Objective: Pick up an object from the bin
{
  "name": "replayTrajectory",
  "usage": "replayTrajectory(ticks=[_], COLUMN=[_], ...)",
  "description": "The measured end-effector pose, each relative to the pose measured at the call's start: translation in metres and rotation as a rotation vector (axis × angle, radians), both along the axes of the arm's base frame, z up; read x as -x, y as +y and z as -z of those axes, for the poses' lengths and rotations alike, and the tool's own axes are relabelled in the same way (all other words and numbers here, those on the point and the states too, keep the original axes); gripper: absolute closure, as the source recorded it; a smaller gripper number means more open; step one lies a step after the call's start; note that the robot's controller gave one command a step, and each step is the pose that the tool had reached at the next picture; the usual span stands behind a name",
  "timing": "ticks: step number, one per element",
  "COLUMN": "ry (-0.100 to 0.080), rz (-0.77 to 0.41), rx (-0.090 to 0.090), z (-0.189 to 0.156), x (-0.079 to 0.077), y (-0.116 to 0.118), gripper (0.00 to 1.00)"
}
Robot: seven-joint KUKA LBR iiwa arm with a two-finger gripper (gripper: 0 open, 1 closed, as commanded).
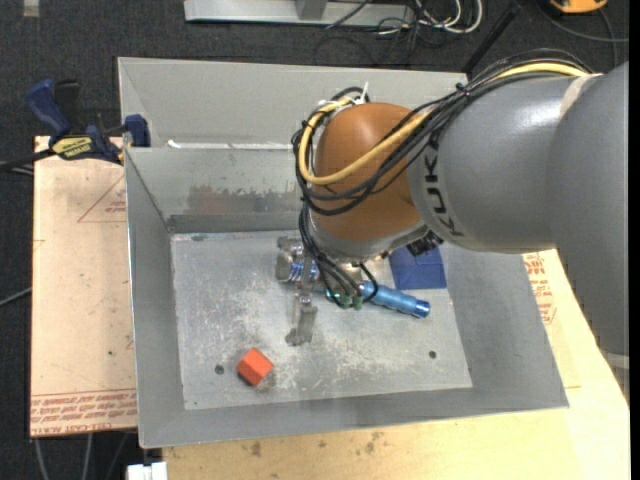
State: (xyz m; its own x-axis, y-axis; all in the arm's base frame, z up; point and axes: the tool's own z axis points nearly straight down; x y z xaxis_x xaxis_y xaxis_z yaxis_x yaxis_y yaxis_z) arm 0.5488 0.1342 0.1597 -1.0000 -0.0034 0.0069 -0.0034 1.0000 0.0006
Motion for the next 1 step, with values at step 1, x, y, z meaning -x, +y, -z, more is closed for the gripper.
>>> replayTrajectory(ticks=[1], ry=[-0.021], rz=[0.014], rx=[0.001], z=[0.0896], x=[-0.0705], y=[-0.078], gripper=[0.0])
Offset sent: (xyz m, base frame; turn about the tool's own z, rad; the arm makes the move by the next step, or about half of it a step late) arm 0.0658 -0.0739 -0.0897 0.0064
